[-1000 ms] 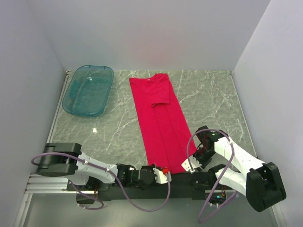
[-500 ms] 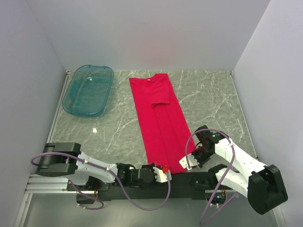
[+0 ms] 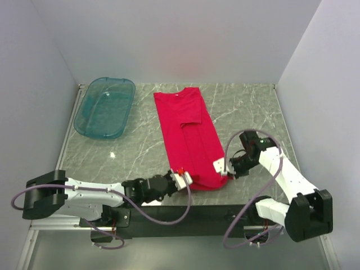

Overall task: Fold and stack the t-shirts
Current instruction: Fold the tshirt

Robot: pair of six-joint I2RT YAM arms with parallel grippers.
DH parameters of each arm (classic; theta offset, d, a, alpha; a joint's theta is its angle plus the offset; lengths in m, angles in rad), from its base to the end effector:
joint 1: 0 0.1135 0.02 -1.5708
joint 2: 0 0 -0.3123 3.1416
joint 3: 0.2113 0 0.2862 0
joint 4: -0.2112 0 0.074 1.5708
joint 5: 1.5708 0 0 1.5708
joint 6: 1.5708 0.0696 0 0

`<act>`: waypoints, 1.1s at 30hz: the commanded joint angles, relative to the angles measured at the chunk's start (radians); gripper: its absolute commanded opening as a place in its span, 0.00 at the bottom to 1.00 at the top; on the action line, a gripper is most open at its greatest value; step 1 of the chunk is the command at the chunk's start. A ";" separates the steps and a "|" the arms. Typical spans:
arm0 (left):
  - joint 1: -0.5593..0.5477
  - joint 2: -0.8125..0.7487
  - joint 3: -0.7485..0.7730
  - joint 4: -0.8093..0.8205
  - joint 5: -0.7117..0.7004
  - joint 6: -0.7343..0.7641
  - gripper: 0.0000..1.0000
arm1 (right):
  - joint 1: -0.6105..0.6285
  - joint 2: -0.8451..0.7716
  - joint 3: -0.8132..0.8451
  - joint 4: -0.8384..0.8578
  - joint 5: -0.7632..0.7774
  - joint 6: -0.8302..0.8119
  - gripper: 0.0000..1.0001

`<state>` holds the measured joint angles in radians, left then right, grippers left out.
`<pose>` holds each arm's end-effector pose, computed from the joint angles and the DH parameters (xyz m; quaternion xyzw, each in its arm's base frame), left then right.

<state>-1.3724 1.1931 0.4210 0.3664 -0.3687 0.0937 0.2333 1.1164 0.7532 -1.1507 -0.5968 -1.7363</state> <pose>0.0788 -0.2645 0.1968 0.4743 0.6775 -0.1999 0.5254 0.1596 0.0781 0.2194 -0.8006 0.5214 0.1961 0.2205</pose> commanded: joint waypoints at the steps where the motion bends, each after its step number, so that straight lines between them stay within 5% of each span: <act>1: 0.114 -0.030 -0.001 0.057 0.080 0.026 0.01 | -0.054 0.058 0.115 -0.008 -0.081 0.079 0.00; 12: 0.464 0.141 0.156 0.045 0.220 0.133 0.00 | -0.072 0.412 0.435 0.336 -0.057 0.578 0.00; 19: 0.607 0.246 0.274 0.052 0.355 0.172 0.00 | -0.071 0.612 0.655 0.371 -0.064 0.701 0.00; 33: 0.742 0.356 0.367 0.037 0.432 0.193 0.00 | -0.066 0.796 0.834 0.453 -0.037 0.862 0.00</act>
<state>-0.6479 1.5291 0.7376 0.3767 0.0105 0.2710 0.1692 1.8900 1.5253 -0.7464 -0.6415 -0.9333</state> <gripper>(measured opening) 0.029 0.022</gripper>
